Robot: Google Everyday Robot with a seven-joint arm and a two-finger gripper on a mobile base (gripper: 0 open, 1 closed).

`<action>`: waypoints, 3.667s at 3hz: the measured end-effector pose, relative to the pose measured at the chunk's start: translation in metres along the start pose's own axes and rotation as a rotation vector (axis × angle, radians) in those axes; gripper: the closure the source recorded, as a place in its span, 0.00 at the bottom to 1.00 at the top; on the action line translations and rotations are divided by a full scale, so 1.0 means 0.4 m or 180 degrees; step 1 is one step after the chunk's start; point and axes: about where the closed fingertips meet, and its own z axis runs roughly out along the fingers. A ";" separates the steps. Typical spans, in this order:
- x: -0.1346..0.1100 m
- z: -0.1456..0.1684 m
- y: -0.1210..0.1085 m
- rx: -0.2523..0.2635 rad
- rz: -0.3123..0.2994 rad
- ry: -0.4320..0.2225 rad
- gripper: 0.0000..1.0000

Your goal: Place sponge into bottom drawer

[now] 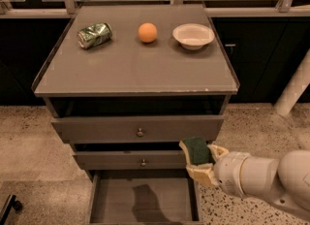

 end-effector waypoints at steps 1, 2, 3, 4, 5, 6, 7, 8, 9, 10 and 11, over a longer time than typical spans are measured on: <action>0.212 0.094 -0.052 0.0044 0.0560 0.0049 1.00; 0.387 0.190 -0.097 0.0046 0.1042 0.0158 1.00; 0.426 0.217 -0.087 -0.0023 0.1153 0.0177 1.00; 0.430 0.224 -0.088 0.0001 0.1164 0.0183 1.00; 0.488 0.307 -0.105 -0.0135 0.1331 0.0294 1.00; 0.612 0.473 -0.139 -0.0335 0.1633 0.0595 1.00; 0.715 0.614 -0.154 -0.0532 0.1862 0.0857 1.00; 0.790 0.710 -0.165 -0.0593 0.1988 0.1049 1.00; 0.841 0.770 -0.180 -0.0734 0.2139 0.1033 1.00; 0.865 0.825 -0.184 -0.0954 0.2242 0.0953 1.00; 0.892 0.866 -0.187 -0.1012 0.2291 0.1037 1.00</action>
Offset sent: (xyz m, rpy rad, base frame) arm -0.0168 -0.0677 -0.2708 0.1890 0.3661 -0.3347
